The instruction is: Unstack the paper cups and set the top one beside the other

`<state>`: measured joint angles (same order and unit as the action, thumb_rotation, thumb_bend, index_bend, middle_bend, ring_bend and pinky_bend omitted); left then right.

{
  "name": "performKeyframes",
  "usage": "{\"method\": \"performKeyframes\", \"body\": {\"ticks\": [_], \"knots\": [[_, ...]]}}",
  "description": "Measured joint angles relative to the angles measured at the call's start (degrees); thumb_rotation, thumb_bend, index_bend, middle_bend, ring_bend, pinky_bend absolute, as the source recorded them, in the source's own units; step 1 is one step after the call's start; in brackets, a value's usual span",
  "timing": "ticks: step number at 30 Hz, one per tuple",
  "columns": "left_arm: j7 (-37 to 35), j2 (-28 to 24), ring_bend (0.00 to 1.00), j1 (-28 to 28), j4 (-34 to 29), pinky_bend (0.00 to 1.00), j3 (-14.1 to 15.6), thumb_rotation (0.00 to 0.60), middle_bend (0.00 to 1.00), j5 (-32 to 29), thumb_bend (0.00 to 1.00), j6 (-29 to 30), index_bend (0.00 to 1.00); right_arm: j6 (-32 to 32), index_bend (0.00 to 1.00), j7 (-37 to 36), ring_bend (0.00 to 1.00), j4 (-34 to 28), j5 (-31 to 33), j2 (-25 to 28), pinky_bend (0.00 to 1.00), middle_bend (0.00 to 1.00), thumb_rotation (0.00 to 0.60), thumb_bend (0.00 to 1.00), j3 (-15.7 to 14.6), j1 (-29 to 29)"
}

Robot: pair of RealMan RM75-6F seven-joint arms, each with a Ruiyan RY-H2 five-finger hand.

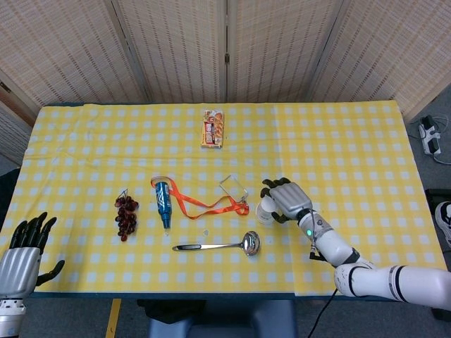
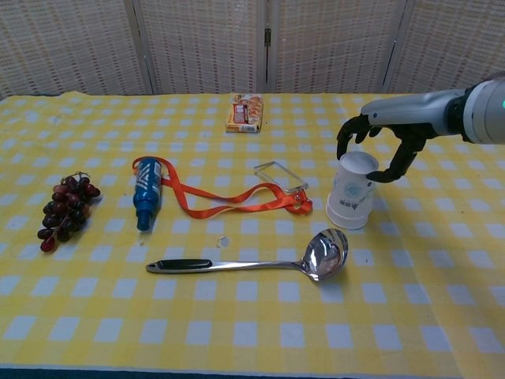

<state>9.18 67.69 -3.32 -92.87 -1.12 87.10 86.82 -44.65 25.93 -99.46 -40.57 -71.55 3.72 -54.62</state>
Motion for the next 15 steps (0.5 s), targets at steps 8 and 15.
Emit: {"method": "performKeyframes", "body": {"ticks": [8,15], "knots": [[0.06,-0.14,0.0,-0.23,-0.2,0.0,-0.11,0.6,0.0,0.16,0.29,-0.11,0.1,-1.87,0.35,-1.57,0.15,-3.23,-1.61,3.06,0.12,0.14,0.6,0.45,0.4,0.81],[0.1,-0.2,0.0,-0.32,-0.34,0.0,-0.14,0.6,0.0,0.37,0.29,-0.05,0.1,-4.73,0.35,-6.35,0.16,-7.59,-6.05,8.67,0.12,0.14,0.6,0.45,2.01,3.72]]}}
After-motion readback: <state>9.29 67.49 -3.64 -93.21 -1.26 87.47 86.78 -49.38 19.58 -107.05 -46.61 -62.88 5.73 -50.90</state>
